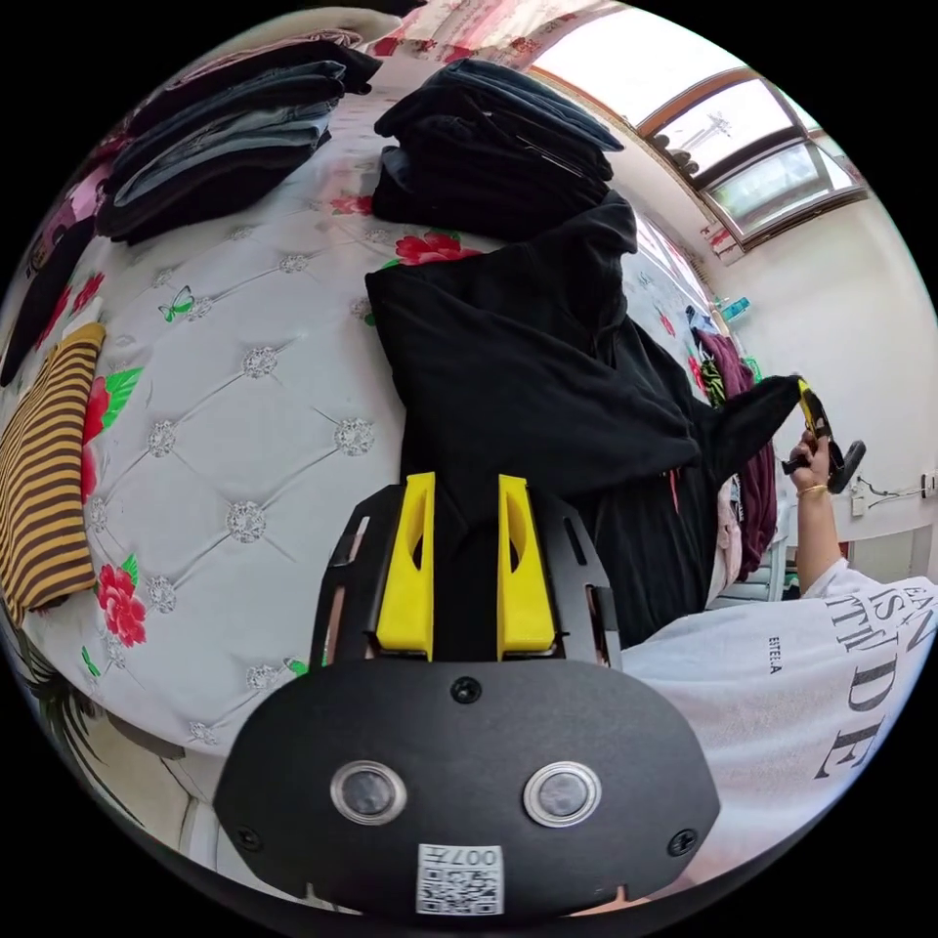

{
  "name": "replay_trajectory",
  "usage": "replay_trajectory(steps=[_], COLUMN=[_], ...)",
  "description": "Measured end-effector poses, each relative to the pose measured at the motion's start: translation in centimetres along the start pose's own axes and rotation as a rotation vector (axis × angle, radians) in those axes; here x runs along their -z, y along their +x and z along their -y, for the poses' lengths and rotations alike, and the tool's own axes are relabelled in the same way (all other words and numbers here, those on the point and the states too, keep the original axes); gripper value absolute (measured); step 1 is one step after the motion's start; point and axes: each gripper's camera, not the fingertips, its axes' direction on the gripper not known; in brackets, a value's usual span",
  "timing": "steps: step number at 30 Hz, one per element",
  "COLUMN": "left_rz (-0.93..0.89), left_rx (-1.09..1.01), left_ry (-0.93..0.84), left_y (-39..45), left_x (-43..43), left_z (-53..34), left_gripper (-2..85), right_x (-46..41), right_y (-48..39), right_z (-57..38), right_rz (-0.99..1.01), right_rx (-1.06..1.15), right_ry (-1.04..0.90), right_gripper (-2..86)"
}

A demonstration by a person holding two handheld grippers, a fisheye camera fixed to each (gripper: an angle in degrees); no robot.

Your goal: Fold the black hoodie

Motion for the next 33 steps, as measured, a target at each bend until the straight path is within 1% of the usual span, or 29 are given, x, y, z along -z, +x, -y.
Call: replay_trajectory(steps=[1,3,4,5,6,7,8,9,11,16,19,21,26,28,31,33], left_rz=[-0.006,-0.044,-0.054,-0.064,-0.065,-0.064,-0.066,-0.069,-0.062,-0.077,-0.113,-0.158,-0.183,-0.172,-0.130,-0.110], left_rx=[-0.003,-0.013,-0.015,-0.018,-0.016,-0.013,-0.008,-0.005,-0.008,-0.088,-0.138,-0.184,-0.331,-0.406,-0.491,-0.518], left_ry=[0.008,0.033,0.036,0.038,0.036,0.035,0.038,0.045,0.049,0.042,0.075,0.112,0.179,0.193,0.184,0.147], left_y=[-0.1,-0.6,-0.8,-1.2,-1.8,-2.1,-2.8,-3.5,-4.5,-5.5,-5.3,-5.0,-2.8,-1.3,0.7,1.1], left_x=[0.1,0.4,0.4,0.3,0.2,0.2,0.4,0.6,0.7,-0.3,-1.1,-1.5,-2.3,-3.0,-5.3,-7.9], left_z=[-0.1,-0.5,-0.5,-0.7,-0.8,-0.9,-1.1,-1.3,-1.3,0.1,2.4,5.6,14.7,17.9,21.8,23.5], left_gripper=[10.0,10.4,10.5,10.8,10.9,11.0,11.1,11.1,11.2,11.6,11.6,11.7,12.4,13.1,13.6,13.7], right_x=[-0.6,-3.5,-4.4,-6.7,-9.4,-10.8,-13.1,-14.5,-14.9,-14.2,-15.3,-16.9,-21.3,-23.9,-29.0,-32.3], right_y=[-3.0,-13.4,-15.6,-19.4,-22.4,-23.7,-25.8,-27.0,-27.6,-25.6,-21.6,-17.1,-8.9,-7.0,-5.4,-4.8], right_z=[-0.1,-2.7,-3.8,-6.3,-8.9,-10.2,-12.7,-14.4,-15.5,-13.7,-10.7,-7.1,0.2,2.4,5.0,6.3], right_rz=[0.028,0.176,0.209,0.257,0.288,0.310,0.350,0.364,0.367,0.280,0.252,0.225,0.118,0.091,0.052,0.175], right_rx=[0.092,0.341,0.381,0.454,0.492,0.508,0.545,0.542,0.525,0.462,0.303,0.138,-0.053,-0.067,-0.012,0.039], right_ry=[-0.018,-0.099,-0.126,-0.199,-0.319,-0.390,-0.522,-0.609,-0.641,-0.566,-0.527,-0.479,-0.365,-0.370,-0.412,-0.417], right_gripper=[1.6,2.1,2.3,2.8,3.3,3.5,4.0,4.3,4.8,6.1,6.9,7.9,9.5,10.1,11.3,12.1])
